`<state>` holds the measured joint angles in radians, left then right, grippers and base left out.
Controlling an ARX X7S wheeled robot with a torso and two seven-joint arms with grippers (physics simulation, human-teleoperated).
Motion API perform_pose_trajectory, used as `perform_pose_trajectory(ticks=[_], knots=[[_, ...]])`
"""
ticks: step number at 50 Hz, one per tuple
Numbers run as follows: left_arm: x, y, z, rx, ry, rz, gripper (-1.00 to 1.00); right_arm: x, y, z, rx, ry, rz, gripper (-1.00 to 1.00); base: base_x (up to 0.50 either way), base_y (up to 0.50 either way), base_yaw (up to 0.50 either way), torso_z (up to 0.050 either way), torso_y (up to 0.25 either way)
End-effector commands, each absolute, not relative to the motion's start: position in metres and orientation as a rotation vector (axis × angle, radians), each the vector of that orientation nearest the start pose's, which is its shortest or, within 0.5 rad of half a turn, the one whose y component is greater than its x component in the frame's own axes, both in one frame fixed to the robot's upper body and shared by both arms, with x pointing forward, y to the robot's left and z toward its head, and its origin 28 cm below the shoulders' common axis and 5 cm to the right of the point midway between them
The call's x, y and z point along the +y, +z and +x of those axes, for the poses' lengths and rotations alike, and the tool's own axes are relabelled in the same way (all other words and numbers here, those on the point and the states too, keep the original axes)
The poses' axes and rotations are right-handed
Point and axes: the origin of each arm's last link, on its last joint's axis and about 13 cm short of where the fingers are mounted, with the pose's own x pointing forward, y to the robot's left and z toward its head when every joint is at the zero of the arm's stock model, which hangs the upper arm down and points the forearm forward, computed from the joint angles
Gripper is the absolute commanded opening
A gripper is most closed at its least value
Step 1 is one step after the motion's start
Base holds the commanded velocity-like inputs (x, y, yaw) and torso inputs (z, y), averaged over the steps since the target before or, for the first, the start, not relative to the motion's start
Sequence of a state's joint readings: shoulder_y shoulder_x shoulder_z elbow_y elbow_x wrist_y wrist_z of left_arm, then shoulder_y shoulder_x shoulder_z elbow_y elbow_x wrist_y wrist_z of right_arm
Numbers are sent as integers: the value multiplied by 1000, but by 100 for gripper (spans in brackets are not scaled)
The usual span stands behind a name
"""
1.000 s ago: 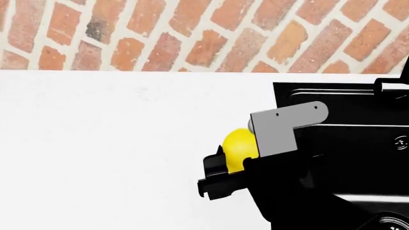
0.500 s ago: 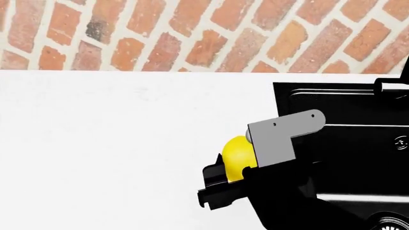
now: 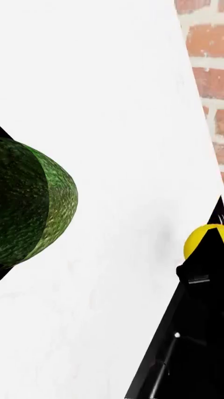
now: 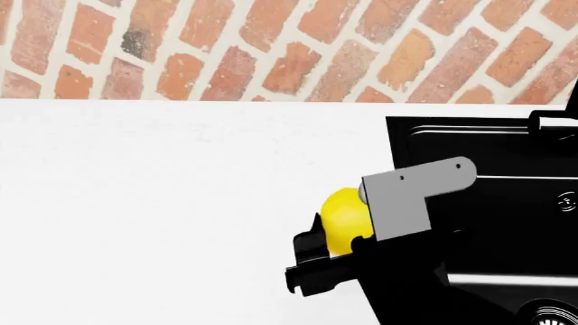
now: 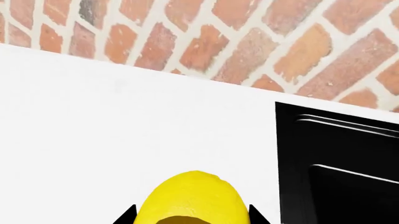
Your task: There is a mixed pile of frozen fruits and vegetables on the counter. Locate all the frozen vegetables and place the items in a bowl on the counter. Take all the frozen fruits and defrost them in a running sink.
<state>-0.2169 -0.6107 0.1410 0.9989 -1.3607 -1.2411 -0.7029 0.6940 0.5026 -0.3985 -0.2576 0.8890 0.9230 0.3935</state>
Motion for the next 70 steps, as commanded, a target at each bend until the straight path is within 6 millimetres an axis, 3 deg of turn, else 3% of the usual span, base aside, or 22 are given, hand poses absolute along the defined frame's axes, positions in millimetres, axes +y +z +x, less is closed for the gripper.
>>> perform_pose_trajectory(ticks=[1,10,19,26,34,46,50,70], knots=[[218,187,132,255,-430,137,-100,-121,192,254,106,222,-108,-100,0,0,0,0,0],[221,203,149,169,-361,140,-100,-132,200,210,41,181,-123,-100,0,0,0,0,0],[225,209,160,102,-294,83,-100,-134,203,186,-4,122,-104,-100,0,0,0,0,0],[230,201,156,102,-282,73,-100,-131,194,176,3,104,-108,-100,0,0,0,0,0],[227,201,159,95,-282,71,-100,-136,206,172,-41,80,-106,-100,-421,-1,0,0,0],[227,206,161,84,-271,64,-100,-138,209,173,-64,43,-131,-100,-500,-1,0,0,0],[233,207,153,78,-264,61,-100,-141,208,175,-61,18,-136,-100,-298,-63,0,0,0],[232,207,158,76,-257,58,-100,-145,212,173,-79,-9,-138,-100,1,-497,0,0,0]])
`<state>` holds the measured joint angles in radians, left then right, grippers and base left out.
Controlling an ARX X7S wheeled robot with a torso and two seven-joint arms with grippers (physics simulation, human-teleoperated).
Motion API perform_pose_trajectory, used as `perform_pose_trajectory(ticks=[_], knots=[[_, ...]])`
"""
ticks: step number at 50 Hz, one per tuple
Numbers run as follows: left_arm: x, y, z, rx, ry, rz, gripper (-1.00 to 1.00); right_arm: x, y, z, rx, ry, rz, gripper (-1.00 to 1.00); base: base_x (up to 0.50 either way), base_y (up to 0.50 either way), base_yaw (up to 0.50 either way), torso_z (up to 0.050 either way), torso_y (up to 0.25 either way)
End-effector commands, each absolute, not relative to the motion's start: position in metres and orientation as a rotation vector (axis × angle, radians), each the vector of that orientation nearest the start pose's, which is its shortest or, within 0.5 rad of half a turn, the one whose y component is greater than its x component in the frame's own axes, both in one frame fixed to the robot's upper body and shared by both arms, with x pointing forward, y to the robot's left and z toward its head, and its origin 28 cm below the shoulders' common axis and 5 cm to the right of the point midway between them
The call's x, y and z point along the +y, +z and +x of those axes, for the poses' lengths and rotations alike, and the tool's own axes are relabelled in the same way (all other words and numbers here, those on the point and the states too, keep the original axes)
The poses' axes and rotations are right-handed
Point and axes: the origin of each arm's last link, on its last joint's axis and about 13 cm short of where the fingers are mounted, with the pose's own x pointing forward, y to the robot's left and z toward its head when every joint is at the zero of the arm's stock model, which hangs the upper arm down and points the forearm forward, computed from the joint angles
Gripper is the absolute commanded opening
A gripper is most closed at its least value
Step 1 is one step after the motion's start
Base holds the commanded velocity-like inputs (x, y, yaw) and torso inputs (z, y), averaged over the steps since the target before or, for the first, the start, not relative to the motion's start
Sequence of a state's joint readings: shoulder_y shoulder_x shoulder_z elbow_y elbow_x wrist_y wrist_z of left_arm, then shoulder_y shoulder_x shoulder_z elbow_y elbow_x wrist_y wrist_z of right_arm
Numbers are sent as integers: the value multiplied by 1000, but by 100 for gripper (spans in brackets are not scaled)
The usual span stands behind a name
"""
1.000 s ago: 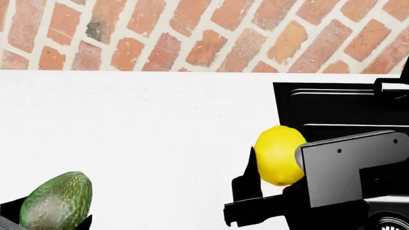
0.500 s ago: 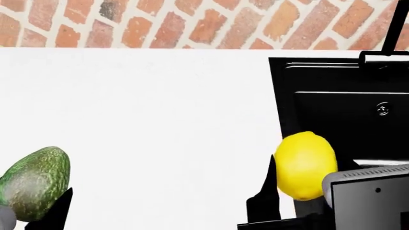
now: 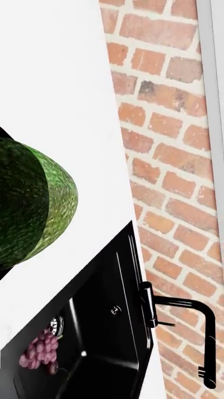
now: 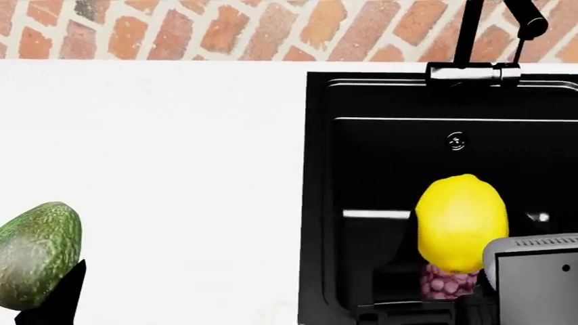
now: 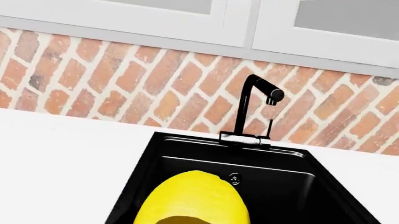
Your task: There is a mixed pile of frozen fruits and vegetables on the counter. Locate all the frozen vegetables and place the items in a bowl on the counter. Take all the frozen fruits and defrost them in a running sink.
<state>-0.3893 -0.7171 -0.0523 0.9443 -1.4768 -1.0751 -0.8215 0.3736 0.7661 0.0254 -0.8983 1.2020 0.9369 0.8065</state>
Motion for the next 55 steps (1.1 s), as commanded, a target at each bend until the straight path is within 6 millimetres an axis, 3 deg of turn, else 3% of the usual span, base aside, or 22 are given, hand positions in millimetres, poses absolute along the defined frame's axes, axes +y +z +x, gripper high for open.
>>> perform_pose_trajectory(ticks=[1,21,55], knots=[[233,208,157,75,-255,58,-100,-145,212,173,-80,-8,-139,-100,1,-500,0,0,0],[235,208,157,73,-241,48,-100,-148,213,176,-87,-29,-136,-100,-92,-455,0,0,0],[237,209,156,73,-238,44,-100,-155,216,178,-90,-90,-119,-100,-465,-376,0,0,0]])
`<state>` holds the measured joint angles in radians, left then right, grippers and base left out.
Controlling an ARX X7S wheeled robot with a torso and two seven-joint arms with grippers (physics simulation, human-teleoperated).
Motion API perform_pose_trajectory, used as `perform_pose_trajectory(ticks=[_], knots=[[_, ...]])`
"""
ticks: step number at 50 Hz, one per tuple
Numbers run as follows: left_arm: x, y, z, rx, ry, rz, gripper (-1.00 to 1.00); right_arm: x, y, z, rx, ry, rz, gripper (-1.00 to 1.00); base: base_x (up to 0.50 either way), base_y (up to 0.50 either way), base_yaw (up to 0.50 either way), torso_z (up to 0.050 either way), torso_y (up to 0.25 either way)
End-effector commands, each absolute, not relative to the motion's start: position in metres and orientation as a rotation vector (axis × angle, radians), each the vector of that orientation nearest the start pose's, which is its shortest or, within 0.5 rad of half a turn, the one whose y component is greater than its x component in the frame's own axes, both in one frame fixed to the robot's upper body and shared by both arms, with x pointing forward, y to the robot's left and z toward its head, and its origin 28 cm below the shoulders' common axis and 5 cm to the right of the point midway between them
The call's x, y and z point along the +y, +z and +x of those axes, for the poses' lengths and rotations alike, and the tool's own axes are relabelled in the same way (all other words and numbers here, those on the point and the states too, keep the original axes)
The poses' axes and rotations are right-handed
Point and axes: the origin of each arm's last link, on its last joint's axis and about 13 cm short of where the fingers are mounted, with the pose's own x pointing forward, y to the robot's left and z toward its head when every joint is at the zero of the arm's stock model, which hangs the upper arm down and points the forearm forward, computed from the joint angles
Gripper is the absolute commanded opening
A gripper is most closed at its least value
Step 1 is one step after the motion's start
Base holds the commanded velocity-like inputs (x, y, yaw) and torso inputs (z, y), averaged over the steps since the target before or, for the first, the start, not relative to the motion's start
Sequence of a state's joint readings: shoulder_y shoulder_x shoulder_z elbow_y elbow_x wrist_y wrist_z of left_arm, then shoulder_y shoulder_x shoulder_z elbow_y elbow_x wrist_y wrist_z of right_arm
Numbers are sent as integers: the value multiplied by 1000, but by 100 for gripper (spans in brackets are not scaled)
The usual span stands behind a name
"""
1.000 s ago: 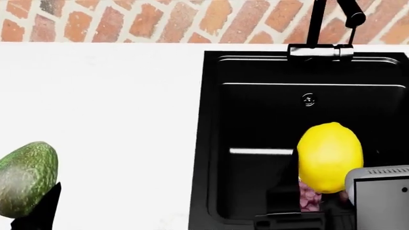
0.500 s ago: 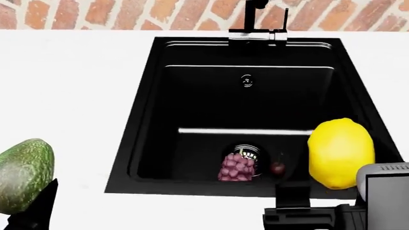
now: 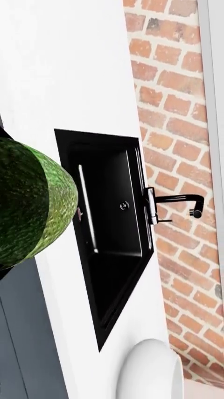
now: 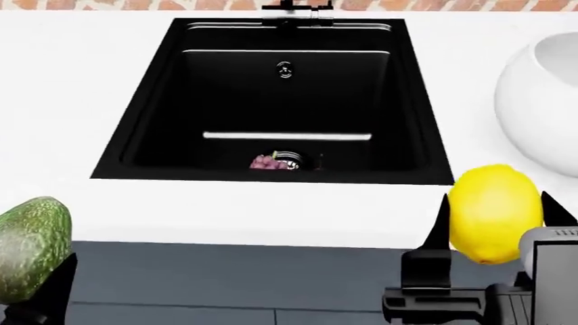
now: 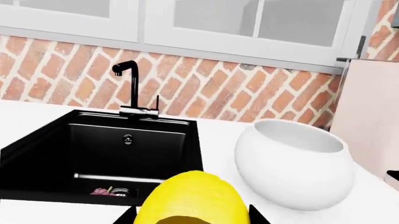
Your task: There is a mixed pile of frozen fruits and vegetables on the counter. Locate all the frozen vegetables and place the items in a bowl on the counter. Take all the frozen fruits and defrost them in a running sink.
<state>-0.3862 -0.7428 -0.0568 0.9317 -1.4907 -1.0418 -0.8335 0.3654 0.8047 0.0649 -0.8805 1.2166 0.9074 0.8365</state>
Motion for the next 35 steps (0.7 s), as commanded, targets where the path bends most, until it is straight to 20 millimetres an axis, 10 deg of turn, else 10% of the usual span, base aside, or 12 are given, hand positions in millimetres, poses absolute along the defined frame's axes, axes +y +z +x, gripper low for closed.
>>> perform_pose_trajectory(ticks=[1,35], knots=[[237,209,156,73,-238,43,-100,-155,216,178,-93,-92,-118,-100,-70,-500,0,0,0],[241,206,157,71,-213,36,-100,-156,216,177,-88,-100,-123,-100,-12,-500,0,0,0]])
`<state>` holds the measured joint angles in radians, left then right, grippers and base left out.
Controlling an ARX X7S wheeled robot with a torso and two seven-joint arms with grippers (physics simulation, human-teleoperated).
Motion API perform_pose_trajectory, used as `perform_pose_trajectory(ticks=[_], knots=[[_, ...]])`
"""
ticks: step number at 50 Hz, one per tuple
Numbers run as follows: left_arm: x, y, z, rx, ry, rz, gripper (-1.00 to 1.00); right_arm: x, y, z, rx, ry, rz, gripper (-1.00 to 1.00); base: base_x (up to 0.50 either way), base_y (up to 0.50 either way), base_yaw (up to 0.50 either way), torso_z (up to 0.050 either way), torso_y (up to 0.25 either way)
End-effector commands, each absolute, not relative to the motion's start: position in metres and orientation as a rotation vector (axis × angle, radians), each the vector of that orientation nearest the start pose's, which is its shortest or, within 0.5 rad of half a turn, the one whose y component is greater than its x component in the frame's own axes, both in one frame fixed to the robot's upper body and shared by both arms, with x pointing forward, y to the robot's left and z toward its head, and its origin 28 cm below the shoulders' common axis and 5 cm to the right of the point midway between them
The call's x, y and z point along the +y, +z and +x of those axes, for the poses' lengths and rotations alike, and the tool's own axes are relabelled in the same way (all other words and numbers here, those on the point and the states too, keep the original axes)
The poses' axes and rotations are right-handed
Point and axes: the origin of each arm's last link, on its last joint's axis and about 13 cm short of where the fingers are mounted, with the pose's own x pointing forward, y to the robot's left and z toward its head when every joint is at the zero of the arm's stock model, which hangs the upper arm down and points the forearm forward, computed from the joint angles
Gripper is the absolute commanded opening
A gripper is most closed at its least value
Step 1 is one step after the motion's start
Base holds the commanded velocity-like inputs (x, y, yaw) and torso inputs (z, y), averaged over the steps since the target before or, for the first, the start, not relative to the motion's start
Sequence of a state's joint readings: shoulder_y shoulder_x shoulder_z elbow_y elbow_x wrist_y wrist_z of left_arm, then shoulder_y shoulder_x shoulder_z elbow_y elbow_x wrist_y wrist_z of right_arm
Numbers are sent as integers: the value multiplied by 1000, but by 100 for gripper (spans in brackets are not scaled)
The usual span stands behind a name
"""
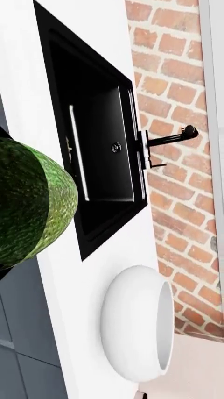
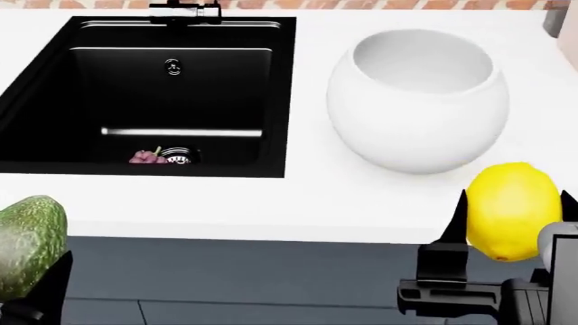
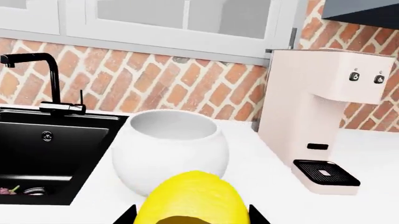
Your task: There is a mixed pile of frozen fruits and vegetables on the counter. Locate all the frozen vegetables and place the items in a bowl on the counter. Take all the frozen fruits and defrost them in a running sink.
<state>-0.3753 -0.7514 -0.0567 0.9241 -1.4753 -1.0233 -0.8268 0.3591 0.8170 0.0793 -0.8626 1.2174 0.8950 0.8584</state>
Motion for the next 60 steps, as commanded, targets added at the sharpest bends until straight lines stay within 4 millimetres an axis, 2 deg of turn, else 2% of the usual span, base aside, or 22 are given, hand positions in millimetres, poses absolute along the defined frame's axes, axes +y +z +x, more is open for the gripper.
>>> perform_pose_trajectory(ticks=[1,12,21,40,55,60], knots=[[241,206,157,71,-214,37,-100,-155,216,177,-88,-99,-123,-100,0,-500,0,0,0],[238,209,162,72,-211,35,-100,-154,216,177,-89,-94,-124,-100,0,-500,0,0,0],[242,209,159,70,-204,30,-100,-152,215,178,-109,-81,-123,-100,68,-397,0,0,0],[247,211,158,62,-182,27,-100,-148,213,178,-116,-61,-149,-100,479,-169,0,0,0],[252,214,153,47,-167,28,-100,-147,214,176,-126,-67,-144,-100,500,-7,0,0,2],[248,212,156,46,-185,28,-100,-150,217,176,-131,-86,-134,-100,477,0,0,0,0]])
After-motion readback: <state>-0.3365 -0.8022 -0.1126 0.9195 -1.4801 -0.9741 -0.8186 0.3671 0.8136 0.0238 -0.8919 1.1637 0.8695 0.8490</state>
